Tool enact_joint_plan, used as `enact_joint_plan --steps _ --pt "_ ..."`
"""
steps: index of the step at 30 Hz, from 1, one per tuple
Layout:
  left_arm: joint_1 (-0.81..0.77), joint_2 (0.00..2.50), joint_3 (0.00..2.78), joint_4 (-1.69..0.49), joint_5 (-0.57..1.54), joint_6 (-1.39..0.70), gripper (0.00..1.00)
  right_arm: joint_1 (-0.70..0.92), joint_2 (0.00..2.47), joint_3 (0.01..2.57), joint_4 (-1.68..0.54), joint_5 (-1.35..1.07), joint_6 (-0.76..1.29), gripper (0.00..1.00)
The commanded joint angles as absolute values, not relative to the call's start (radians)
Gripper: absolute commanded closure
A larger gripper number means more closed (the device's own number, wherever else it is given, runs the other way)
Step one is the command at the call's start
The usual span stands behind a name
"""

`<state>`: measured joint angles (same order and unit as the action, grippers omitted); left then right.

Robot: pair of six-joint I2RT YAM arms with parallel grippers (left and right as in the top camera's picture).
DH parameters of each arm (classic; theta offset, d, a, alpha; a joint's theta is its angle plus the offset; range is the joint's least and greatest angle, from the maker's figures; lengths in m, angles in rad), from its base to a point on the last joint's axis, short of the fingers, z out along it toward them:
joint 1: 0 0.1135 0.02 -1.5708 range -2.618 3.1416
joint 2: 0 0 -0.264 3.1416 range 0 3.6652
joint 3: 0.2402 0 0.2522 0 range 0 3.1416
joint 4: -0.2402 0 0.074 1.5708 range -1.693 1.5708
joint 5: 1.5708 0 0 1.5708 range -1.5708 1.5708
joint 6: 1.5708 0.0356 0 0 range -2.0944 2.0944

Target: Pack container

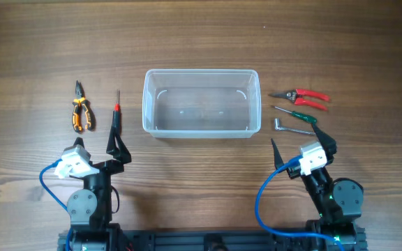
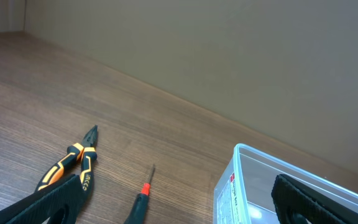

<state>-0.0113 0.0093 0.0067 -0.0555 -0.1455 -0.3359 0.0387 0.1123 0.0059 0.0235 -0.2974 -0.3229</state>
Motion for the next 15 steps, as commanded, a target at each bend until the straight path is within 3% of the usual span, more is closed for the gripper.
enact_joint_plan --steps 1,5,9,15 --pt "-0.017 0.010 0.006 -0.057 -0.161 -0.348 0.00 0.043 0.114 0.005 0.057 -0.339 -0.299 0.00" --pt "-0.017 0.010 0.006 -0.057 -0.161 -0.348 0.00 0.043 0.114 0.006 0.101 -0.327 -0.156 0.00" --pt "-0.017 0.010 0.006 -0.057 -0.161 -0.348 0.00 0.043 0.115 0.027 0.130 -0.163 0.087 0.00" --pt "-0.017 0.010 0.006 -0.057 -0.161 -0.348 0.00 0.042 0.281 0.206 0.118 -0.059 0.061 0.00"
